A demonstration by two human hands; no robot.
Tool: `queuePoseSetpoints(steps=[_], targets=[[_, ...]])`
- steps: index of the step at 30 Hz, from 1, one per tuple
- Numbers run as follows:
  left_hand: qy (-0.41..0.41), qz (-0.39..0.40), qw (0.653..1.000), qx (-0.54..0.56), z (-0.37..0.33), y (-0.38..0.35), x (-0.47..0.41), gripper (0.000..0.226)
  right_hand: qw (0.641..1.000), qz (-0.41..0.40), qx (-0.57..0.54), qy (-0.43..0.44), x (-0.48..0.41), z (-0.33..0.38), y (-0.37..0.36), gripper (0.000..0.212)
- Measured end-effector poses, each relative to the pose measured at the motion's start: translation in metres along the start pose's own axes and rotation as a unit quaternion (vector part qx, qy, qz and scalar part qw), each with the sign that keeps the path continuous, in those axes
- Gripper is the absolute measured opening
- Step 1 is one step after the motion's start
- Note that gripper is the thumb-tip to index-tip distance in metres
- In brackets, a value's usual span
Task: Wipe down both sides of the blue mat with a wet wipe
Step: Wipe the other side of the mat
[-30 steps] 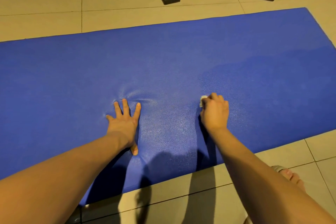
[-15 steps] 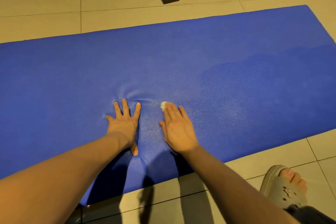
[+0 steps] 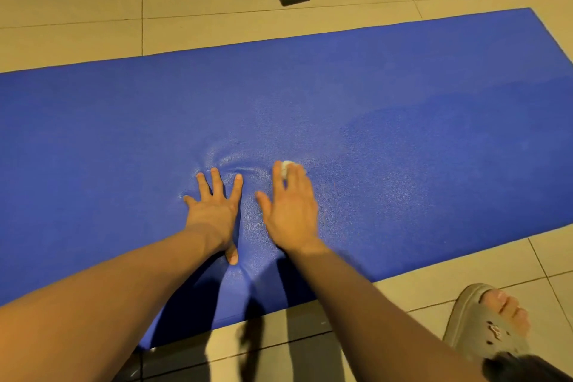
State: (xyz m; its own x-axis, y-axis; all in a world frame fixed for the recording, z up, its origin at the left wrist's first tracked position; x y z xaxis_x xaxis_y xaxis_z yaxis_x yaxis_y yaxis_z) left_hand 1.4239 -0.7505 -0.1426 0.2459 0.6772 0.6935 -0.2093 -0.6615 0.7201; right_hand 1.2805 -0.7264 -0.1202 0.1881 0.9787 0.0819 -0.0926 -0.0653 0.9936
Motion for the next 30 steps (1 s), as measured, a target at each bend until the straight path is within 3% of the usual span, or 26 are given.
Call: queuePoseSetpoints(steps=[3,6,12,16,21,24,26,30], targets=[[-0.001,-0.004,1.000,-0.006,0.000,0.000,0.000,0.174,0.998,0.026,0.030,0.045,0.004,0.017,-0.011,0.077],[-0.003,0.000,1.000,0.002,0.000,0.000,0.000,0.175,0.993,0.033,0.090,0.066,-0.004,-0.013,-0.009,0.079],[-0.004,0.001,1.000,0.002,0.000,0.001,0.001,0.174,0.984,0.056,0.151,-0.078,-0.029,-0.134,-0.002,0.087],[-0.003,-0.003,1.000,-0.001,0.000,0.000,0.000,0.174,0.983,0.079,0.088,-0.137,-0.036,-0.119,-0.002,0.094],[0.002,0.001,1.000,-0.002,0.000,-0.001,-0.001,0.174,0.996,0.060,0.062,0.018,-0.029,0.000,-0.017,0.090],[0.002,0.001,1.000,-0.001,0.000,0.000,0.000,0.174,0.987,0.075,0.104,0.096,-0.025,0.019,-0.023,0.088],[0.001,0.002,1.000,0.000,0.000,-0.001,-0.001,0.174,0.985,0.075,0.131,0.089,-0.030,-0.008,-0.022,0.089],[-0.002,0.000,1.000,-0.001,0.000,-0.001,-0.001,0.175,0.984,0.075,0.160,-0.020,-0.050,-0.106,-0.011,0.093]])
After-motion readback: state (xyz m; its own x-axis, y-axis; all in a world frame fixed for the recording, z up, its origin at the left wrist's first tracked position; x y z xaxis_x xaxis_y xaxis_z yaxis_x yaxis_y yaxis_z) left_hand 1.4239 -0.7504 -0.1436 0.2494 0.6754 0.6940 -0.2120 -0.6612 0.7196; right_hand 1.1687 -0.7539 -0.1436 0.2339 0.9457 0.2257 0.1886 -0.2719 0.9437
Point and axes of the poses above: each hand's wrist, its own x-axis away from the middle knuckle, its own y-axis out of the back of the hand, z = x × y, the point moved 10 cm from there along -x, towards the middle knuckle, and after that the axes turned 13 degrees about x, right-handed, at the moved point
